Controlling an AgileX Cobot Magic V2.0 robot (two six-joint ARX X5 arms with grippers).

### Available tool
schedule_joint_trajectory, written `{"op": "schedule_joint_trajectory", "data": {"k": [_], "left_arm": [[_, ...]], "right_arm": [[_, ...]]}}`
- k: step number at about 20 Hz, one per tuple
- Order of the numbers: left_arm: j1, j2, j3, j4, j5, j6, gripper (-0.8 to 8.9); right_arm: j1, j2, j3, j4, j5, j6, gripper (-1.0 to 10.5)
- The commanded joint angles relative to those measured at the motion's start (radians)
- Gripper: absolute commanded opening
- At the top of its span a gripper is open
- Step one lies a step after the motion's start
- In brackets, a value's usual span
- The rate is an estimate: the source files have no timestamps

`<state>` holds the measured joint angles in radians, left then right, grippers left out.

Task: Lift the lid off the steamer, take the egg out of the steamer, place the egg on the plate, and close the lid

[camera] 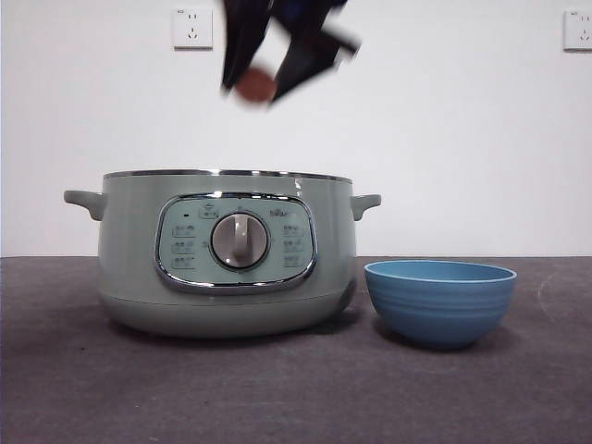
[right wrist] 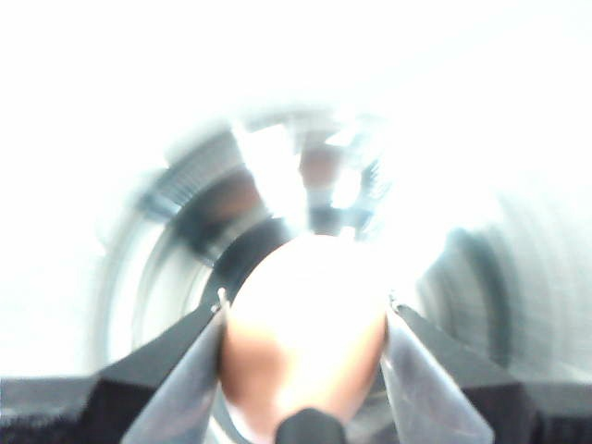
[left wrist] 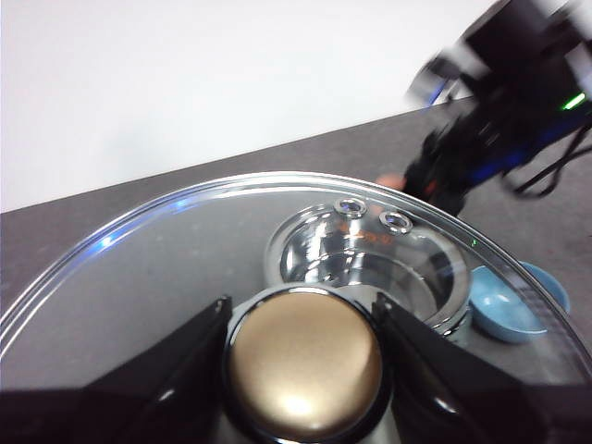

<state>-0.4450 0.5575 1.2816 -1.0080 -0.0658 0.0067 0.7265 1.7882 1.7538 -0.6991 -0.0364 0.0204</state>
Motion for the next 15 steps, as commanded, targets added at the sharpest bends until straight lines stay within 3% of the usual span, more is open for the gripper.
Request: {"op": "schedule_joint_trajectory", "data": {"k": [1, 3, 8, 11, 15], "left_arm": [[0.002, 0.016, 0.015, 0.08, 0.039, -0.005, -0.08], [0.002, 0.055, 0.015, 0.1, 0.072, -0.003, -0.08], [0.002, 0.121, 0.015, 0.159, 0.134, -0.002, -0.08], [0.002, 0.145, 0.015, 0.178, 0.154, -0.002, -0.08], [0.002, 0.167, 0.015, 0.18, 0.154, -0.002, -0.08]], "right_arm": [[0.0, -0.098, -0.002, -0.093, 0.098, -0.042, -0.2], [-0.029, -0.209, -0.002, -0.232, 0.134, -0.064, -0.2], [-0.151, -0.292, -0.014, -0.417, 0.114, -0.068, -0.2], [-0.225, -0.298, -0.098, -0.415, 0.037, -0.075, -0.2], [-0.249, -0.298, -0.328, -0.257, -0.026, -0.072, -0.2]]}}
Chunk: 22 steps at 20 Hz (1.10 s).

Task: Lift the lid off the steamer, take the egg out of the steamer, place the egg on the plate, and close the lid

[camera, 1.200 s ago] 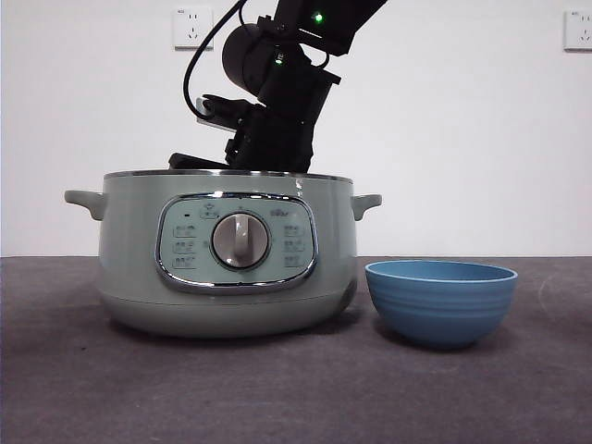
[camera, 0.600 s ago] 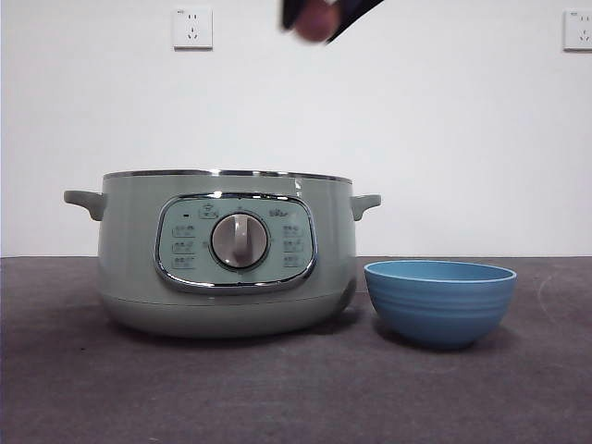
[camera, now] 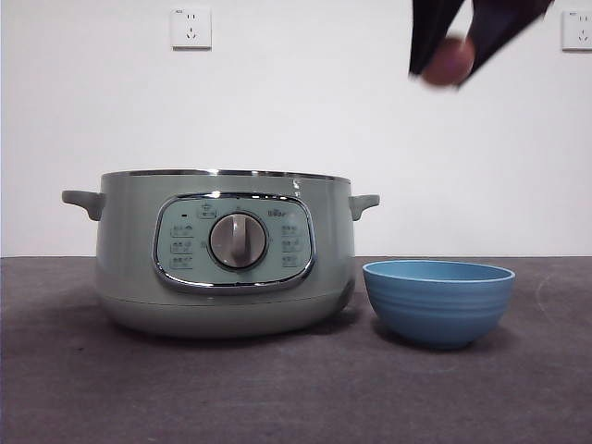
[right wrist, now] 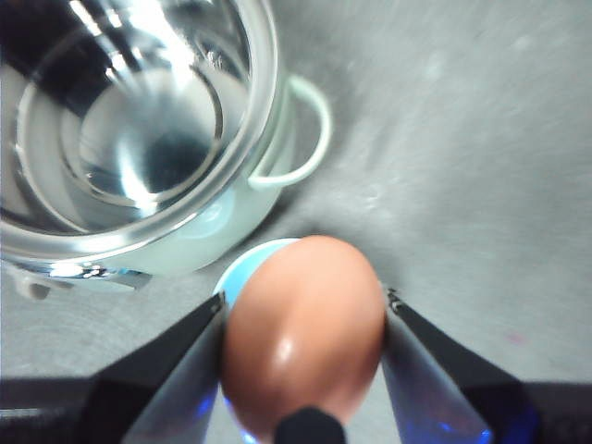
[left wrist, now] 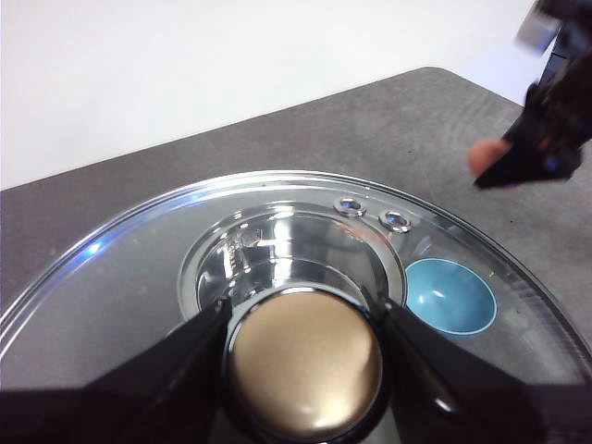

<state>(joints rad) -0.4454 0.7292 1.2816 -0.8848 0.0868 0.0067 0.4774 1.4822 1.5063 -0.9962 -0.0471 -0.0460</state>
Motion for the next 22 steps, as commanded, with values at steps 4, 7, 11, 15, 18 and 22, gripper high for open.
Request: {"op": "schedule_joint_trajectory", "data": {"k": [4, 7, 11, 15, 18, 22], "left_arm": [[0.002, 0.01, 0.015, 0.069, 0.001, -0.002, -0.08], [0.002, 0.022, 0.015, 0.079, 0.001, -0.002, -0.08], [0.002, 0.035, 0.015, 0.088, 0.002, -0.002, -0.08], [0.002, 0.047, 0.015, 0.093, 0.002, -0.002, -0.08], [0.002, 0.055, 0.015, 0.098, 0.002, -0.002, -0.08], [0.002, 0.056, 0.015, 0.1, 0.001, 0.002, -0.08]], "right_arm": [[0.002, 0.008, -0.293, 0.225, -0.034, 0.007, -0.2], [0.002, 0.01, -0.394, 0.335, -0.034, 0.008, -0.2], [0.002, 0.018, -0.493, 0.461, -0.034, 0.011, -0.2], [0.002, 0.082, -0.524, 0.519, -0.034, 0.011, -0.2], [0.008, 0.14, -0.524, 0.559, -0.033, 0.011, -0.2], [0.01, 0.185, -0.524, 0.577, -0.034, 0.011, -0.2]]}}
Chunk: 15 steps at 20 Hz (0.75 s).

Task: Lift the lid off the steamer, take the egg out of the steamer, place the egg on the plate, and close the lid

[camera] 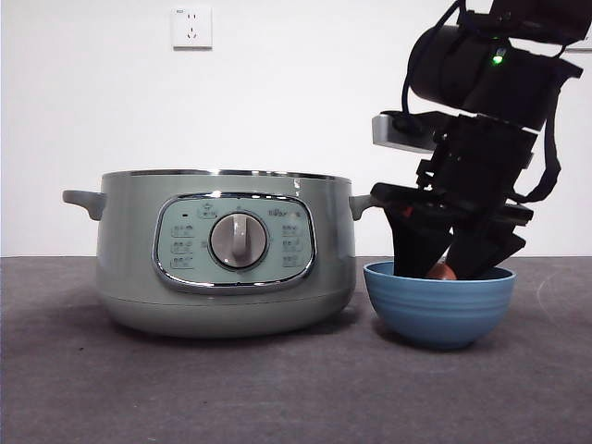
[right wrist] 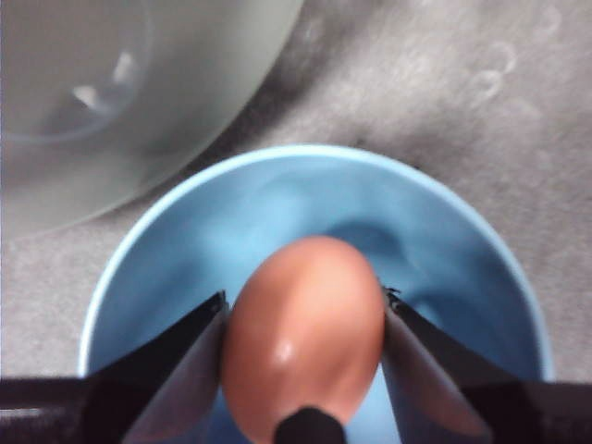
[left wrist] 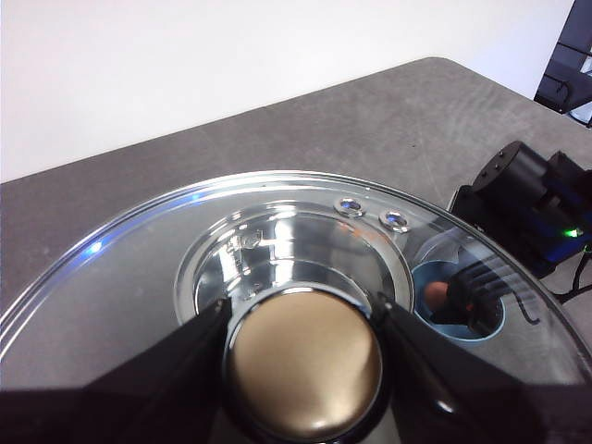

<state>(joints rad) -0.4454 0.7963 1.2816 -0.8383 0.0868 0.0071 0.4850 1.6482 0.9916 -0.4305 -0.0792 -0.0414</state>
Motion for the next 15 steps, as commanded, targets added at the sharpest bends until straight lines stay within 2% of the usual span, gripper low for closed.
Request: {"op": "schedule_joint_trajectory", "data": {"k": [1, 8, 9, 10, 12, 13, 15], "left_arm": [[0.002, -0.011, 0.015, 0.054, 0.001, 0.002, -0.08], [0.002, 0.011, 0.015, 0.063, 0.001, 0.02, -0.08], [0.002, 0.021, 0.015, 0.064, 0.001, 0.021, -0.08], [0.002, 0.033, 0.015, 0.066, 0.001, 0.024, -0.08], [0.002, 0.065, 0.015, 0.09, 0.002, 0.03, -0.08], [0.002, 0.086, 0.015, 0.112, 0.002, 0.039, -0.08], [0.002, 0.137, 0.015, 0.152, 0.011, 0.047, -0.08]], "right_arm": [[0.002, 0.028, -0.009, 0.012, -0.002, 0.006, -0.2], [0.006, 0.086, -0.009, 0.011, -0.001, 0.006, -0.1], [0.01, 0.085, -0.009, 0.011, -0.001, 0.0, 0.3], [0.015, 0.085, -0.009, 0.01, 0.001, -0.002, 1.2], [0.021, 0.085, -0.008, 0.006, 0.001, -0.001, 4.3], [0.024, 0.078, -0.007, 0.003, 0.001, -0.002, 5.4], [0.029, 0.043, -0.002, 0.003, 0.002, -0.003, 5.7]]}}
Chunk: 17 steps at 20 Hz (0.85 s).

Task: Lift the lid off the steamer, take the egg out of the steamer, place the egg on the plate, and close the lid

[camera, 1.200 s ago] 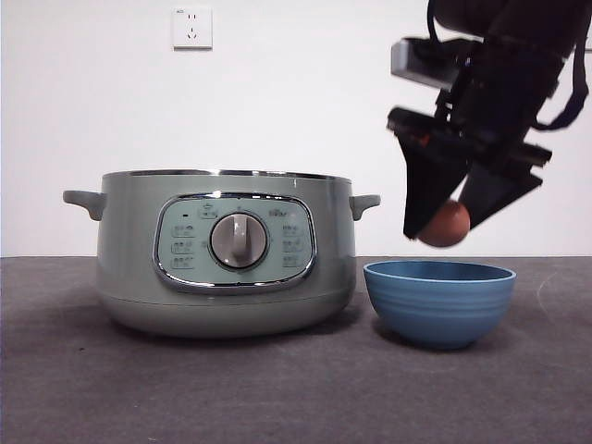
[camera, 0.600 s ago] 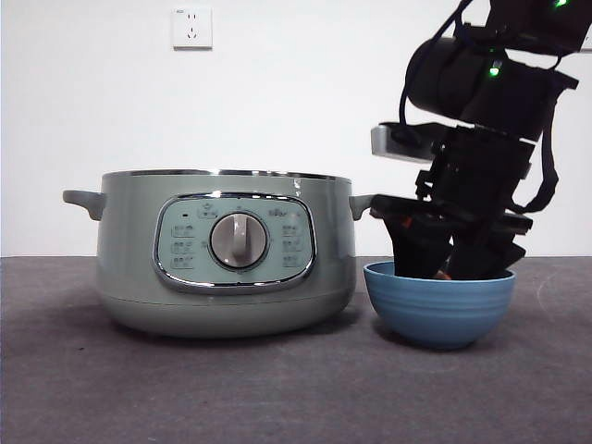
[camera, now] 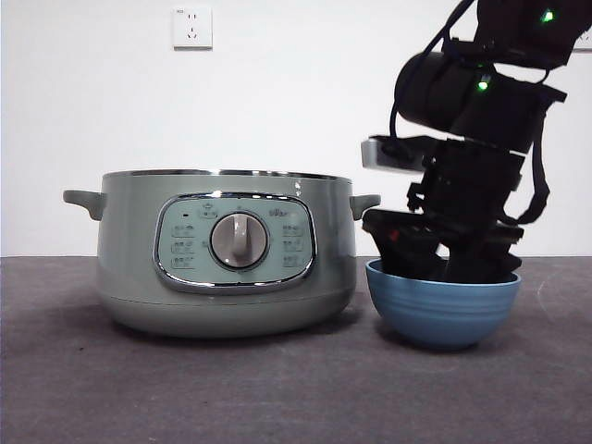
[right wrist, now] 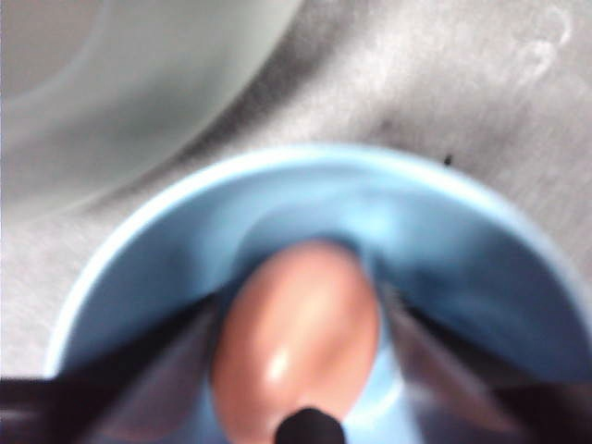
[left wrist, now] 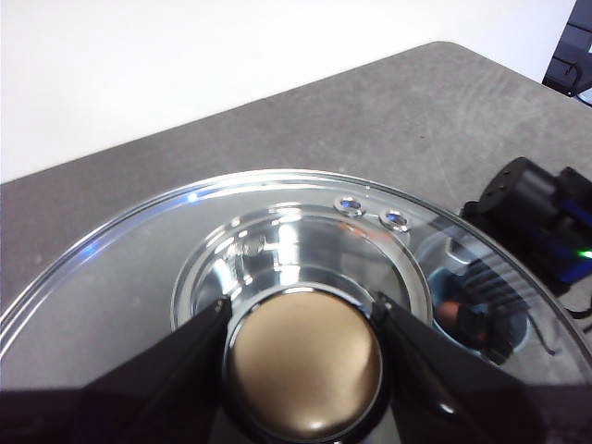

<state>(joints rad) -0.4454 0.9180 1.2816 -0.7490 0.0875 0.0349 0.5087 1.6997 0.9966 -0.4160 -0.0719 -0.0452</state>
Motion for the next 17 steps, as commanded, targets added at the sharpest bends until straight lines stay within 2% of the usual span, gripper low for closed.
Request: {"op": "schedule_joint_trajectory", "data": {"k": [1, 4, 8, 13, 17], "left_arm": [[0.002, 0.045, 0.015, 0.083, 0.032, 0.019, -0.08], [0.002, 0.145, 0.015, 0.167, 0.051, 0.023, -0.08], [0.002, 0.293, 0.015, 0.289, 0.078, 0.023, -0.08], [-0.001, 0.467, 0.015, 0.399, 0.079, 0.052, -0.08], [-0.001, 0.556, 0.015, 0.445, 0.079, 0.053, -0.08]], "right_arm": [[0.005, -0.038, -0.003, -0.011, -0.005, -0.002, 5.7], [0.005, -0.15, 0.021, -0.037, -0.003, -0.006, 5.7], [0.005, -0.393, 0.023, -0.057, 0.002, -0.009, 5.7], [0.004, -0.709, 0.023, -0.064, 0.095, -0.008, 5.7], [0.003, -0.882, 0.023, -0.066, 0.162, -0.008, 5.7]]}}
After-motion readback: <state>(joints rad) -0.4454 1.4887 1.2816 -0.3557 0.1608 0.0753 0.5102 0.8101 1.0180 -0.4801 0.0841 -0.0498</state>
